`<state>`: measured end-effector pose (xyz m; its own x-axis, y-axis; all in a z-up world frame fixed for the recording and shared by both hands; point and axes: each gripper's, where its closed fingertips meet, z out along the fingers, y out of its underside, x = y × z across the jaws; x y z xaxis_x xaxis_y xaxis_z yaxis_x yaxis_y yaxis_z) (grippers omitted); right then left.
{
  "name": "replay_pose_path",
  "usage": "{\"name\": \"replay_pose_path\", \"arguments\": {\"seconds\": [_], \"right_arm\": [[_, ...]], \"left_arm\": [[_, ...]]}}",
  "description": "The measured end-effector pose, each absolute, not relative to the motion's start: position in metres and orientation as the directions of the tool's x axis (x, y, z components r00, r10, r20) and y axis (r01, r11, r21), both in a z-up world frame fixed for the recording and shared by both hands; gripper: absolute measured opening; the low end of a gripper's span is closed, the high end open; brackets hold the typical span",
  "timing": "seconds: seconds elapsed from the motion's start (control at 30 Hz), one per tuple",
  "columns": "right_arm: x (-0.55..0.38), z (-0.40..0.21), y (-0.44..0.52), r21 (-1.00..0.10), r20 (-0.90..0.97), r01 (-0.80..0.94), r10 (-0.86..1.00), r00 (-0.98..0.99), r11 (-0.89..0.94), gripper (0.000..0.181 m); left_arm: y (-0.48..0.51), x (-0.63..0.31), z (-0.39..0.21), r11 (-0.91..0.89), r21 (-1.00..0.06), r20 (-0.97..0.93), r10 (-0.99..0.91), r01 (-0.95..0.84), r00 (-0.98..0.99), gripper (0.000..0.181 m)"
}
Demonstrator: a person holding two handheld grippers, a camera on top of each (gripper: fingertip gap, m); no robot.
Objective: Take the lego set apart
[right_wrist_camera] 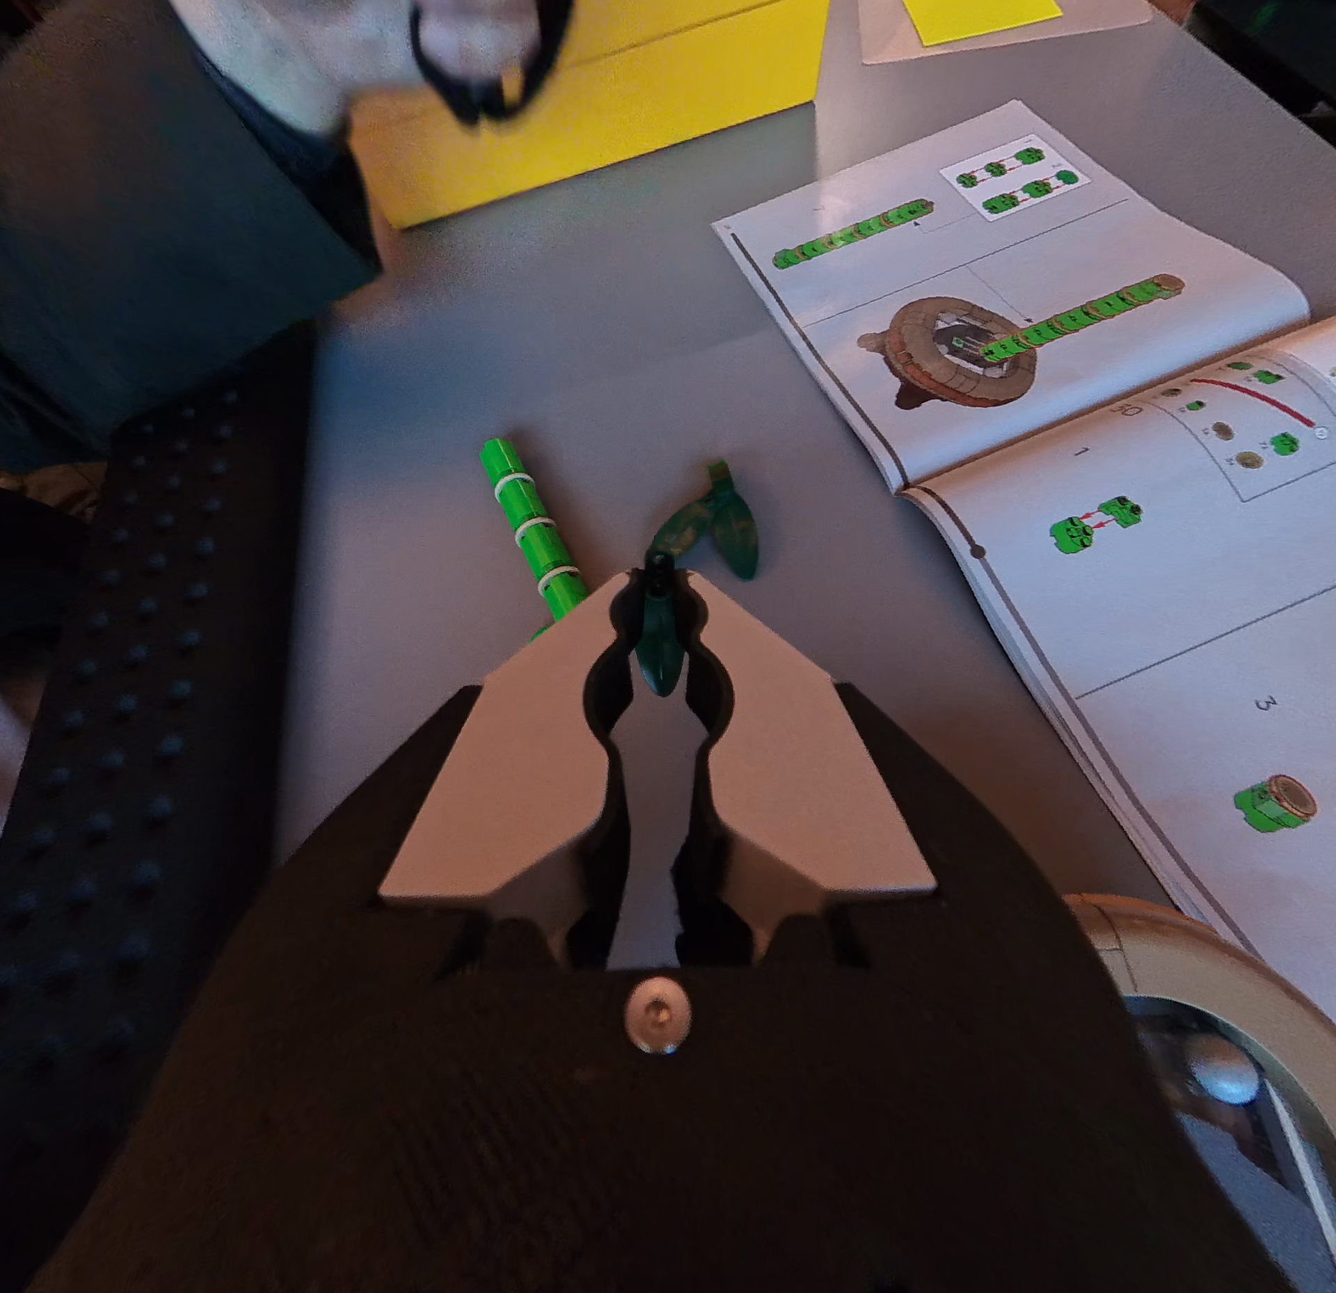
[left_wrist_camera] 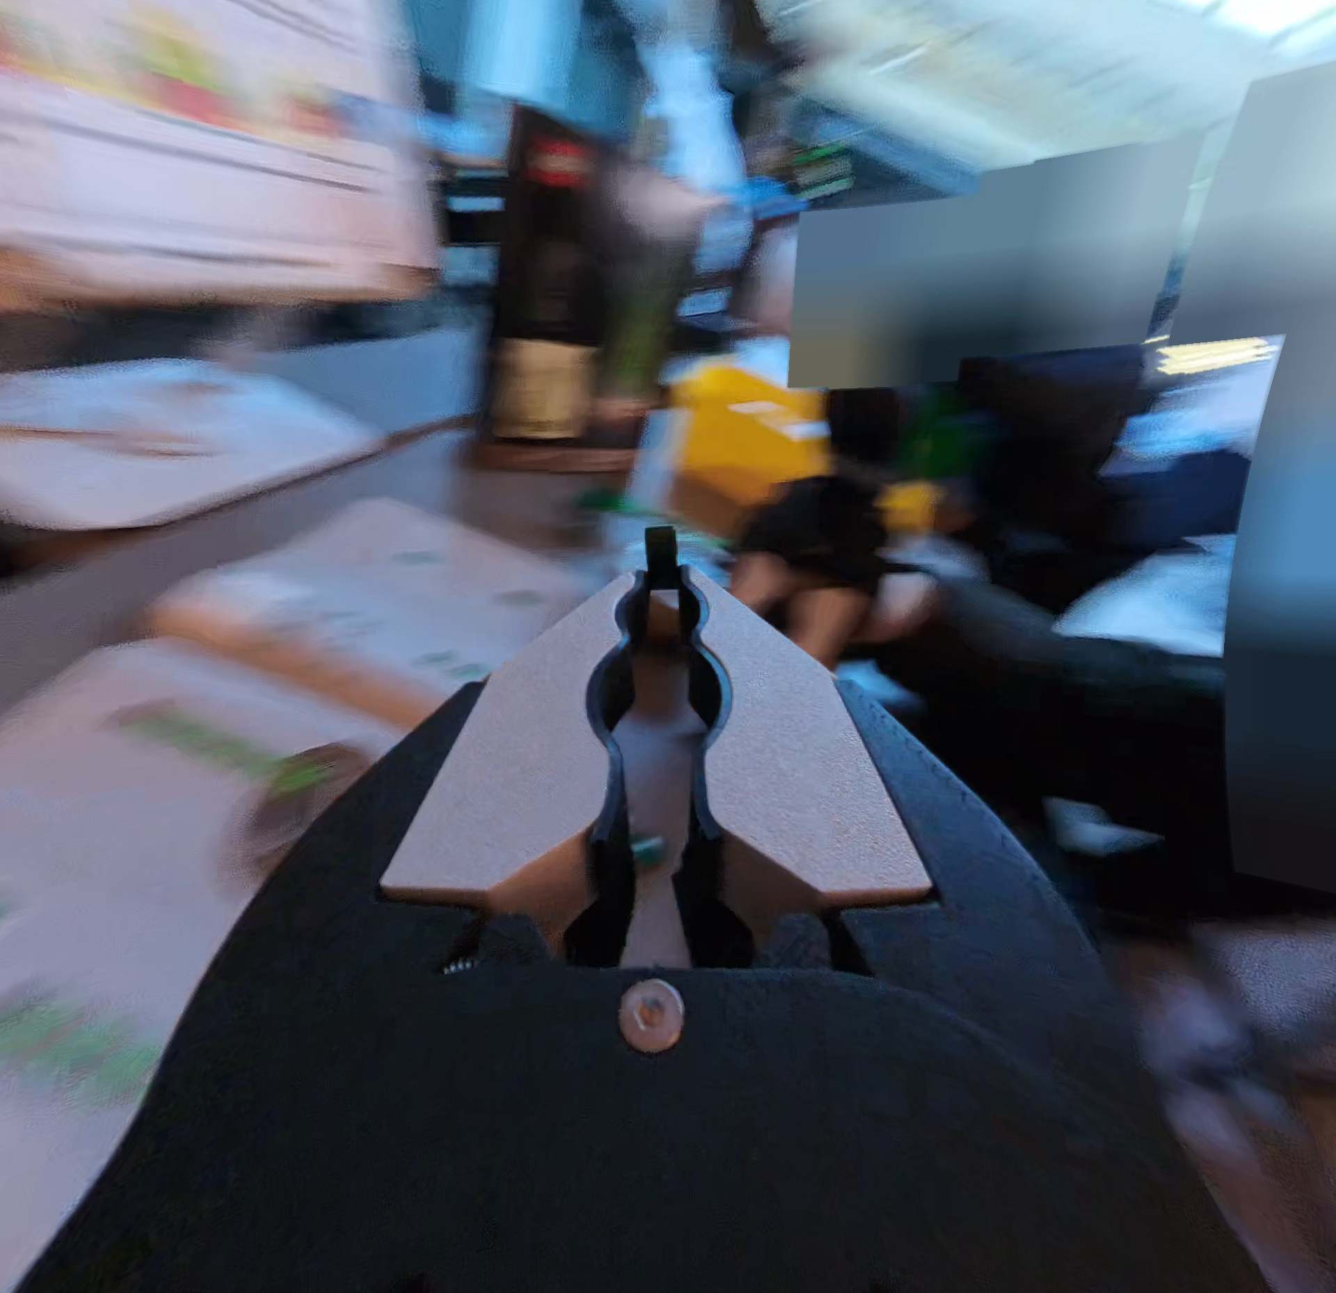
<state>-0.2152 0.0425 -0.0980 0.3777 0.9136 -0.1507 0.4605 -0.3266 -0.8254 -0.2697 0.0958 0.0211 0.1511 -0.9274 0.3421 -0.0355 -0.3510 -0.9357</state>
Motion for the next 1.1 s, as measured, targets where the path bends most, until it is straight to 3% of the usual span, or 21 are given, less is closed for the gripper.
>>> {"name": "replay_pose_path", "arguments": {"seconds": [0.03, 0.1, 0.17, 0.23, 0.33, 0.37, 0.43, 0.47, 0.57, 0.63, 0.73, 0.83, 0.93, 1.1], "right_arm": [[-0.214, -0.098, 0.043, -0.826, -0.146, 0.461, 0.913, 0.381, -0.324, 0.006], [-0.213, -0.097, 0.045, -0.825, -0.133, 0.465, 0.91, 0.392, -0.321, 0.006], [-0.213, -0.098, 0.046, -0.823, -0.125, 0.471, 0.91, 0.396, -0.318, 0.006], [-0.214, -0.098, 0.046, -0.824, -0.134, 0.466, 0.91, 0.392, -0.322, 0.006], [-0.216, -0.101, 0.046, -0.82, -0.144, 0.467, 0.909, 0.392, -0.331, 0.006], [-0.215, -0.102, 0.047, -0.817, -0.144, 0.47, 0.907, 0.395, -0.334, 0.006], [-0.214, -0.103, 0.049, -0.815, -0.145, 0.47, 0.903, 0.404, -0.341, 0.006], [-0.214, -0.103, 0.049, -0.816, -0.148, 0.465, 0.901, 0.408, -0.345, 0.006], [-0.213, -0.098, 0.052, -0.83, -0.156, 0.435, 0.894, 0.42, -0.349, 0.006], [-0.217, -0.082, 0.052, -0.871, -0.198, 0.348, 0.896, 0.398, -0.347, 0.006], [-0.223, -0.035, 0.044, -0.911, -0.378, 0.07, 0.892, 0.249, -0.406, 0.007], [-0.212, 0.005, 0.036, -0.838, -0.531, -0.167, 0.847, 0.026, -0.52, 0.006], [-0.206, 0.019, 0.027, -0.807, -0.545, -0.214, 0.834, -0.088, -0.55, 0.006], [-0.214, 0.027, 0.012, -0.793, -0.544, -0.202, 0.817, -0.191, -0.575, 0.006]], "left_arm": [[0.12, -0.296, 0.025, -0.28, -0.957, 0.232, -0.897, -0.078, 0.377, 0.006], [0.161, -0.383, 0.045, -0.23, -0.969, 0.069, -0.61, -0.093, 0.79, 0.006], [0.169, -0.481, 0.05, -0.282, -0.957, 0.011, -0.245, -0.061, 0.969, 0.005], [0.162, -0.55, 0.023, -0.435, -0.9, -0.023, -0.032, -0.035, 0.999, 0.005], [0.158, -0.593, -0.02, -0.557, -0.828, 0.037, 0.049, 0.058, 0.998, 0.006], [0.158, -0.597, -0.03, -0.584, -0.808, 0.053, 0.051, 0.073, 0.997, 0.011], [0.159, -0.606, -0.044, -0.621, -0.778, 0.058, 0.082, 0.097, 0.995, 0.043], [0.16, -0.609, -0.047, -0.635, -0.766, 0.051, 0.094, 0.099, 0.994, 0.049], [0.162, -0.61, -0.046, -0.628, -0.775, 0.009, 0.11, 0.076, 0.994, 0.048], [0.172, -0.583, -0.023, -0.523, -0.85, 0.051, 0.035, 0.062, 0.998, 0.043], [0.172, -0.47, 0.022, -0.306, -0.952, 0.145, -0.399, 0.018, 0.905, 0.027], [0.11, -0.331, 0.041, -0.252, -0.967, 0.24, -0.869, 0.03, 0.433, 0.027], [0.048, -0.255, 0.03, -0.38, -0.925, 0.38, -0.925, -0.016, 0.012, 0.037], [0.016, -0.212, -0.001, -0.371, -0.922, 0.383, -0.915, -0.112, -0.125, 0.041]]}}
